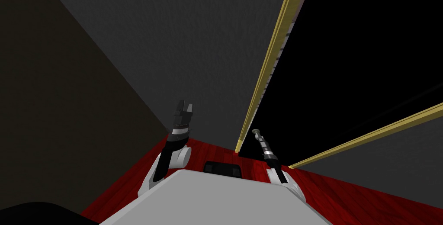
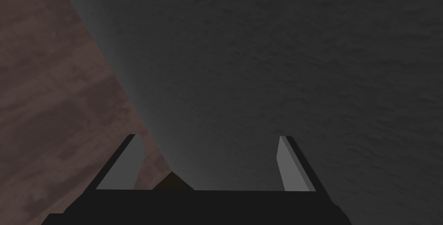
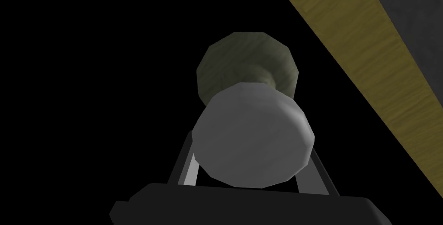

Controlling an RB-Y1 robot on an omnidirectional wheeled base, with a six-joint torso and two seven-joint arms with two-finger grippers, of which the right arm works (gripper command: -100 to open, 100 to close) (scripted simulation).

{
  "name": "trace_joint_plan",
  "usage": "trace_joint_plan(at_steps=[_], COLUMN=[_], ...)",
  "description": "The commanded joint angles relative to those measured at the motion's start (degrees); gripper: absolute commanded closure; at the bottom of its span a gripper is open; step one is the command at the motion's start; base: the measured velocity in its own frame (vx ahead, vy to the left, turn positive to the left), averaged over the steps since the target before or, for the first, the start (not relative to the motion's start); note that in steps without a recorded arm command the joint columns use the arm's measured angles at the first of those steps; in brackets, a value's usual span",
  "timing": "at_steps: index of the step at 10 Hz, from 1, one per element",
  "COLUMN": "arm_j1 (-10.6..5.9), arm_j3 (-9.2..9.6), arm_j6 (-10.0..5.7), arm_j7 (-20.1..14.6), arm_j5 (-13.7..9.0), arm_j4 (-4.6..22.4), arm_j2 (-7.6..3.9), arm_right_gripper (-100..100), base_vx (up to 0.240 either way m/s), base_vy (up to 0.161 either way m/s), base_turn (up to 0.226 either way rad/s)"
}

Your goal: Pull the door open

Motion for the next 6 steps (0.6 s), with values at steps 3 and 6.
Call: trace_joint_plan(at_steps=[3, 6], arm_j1=[0.35, 0.21], arm_j3=[1.59, 2.63], arm_j6=[0.62, 0.75], arm_j7=[-5.33, -9.8], arm_j5=[-1.56, -3.3], arm_j4=[-0.63, -0.57], arm_j2=[0.57, 0.4], arm_right_gripper=[100, 100], base_vx=[-0.044, -0.033], base_vy=[-0.02, -0.022], base_turn=[0.048, 0.035])
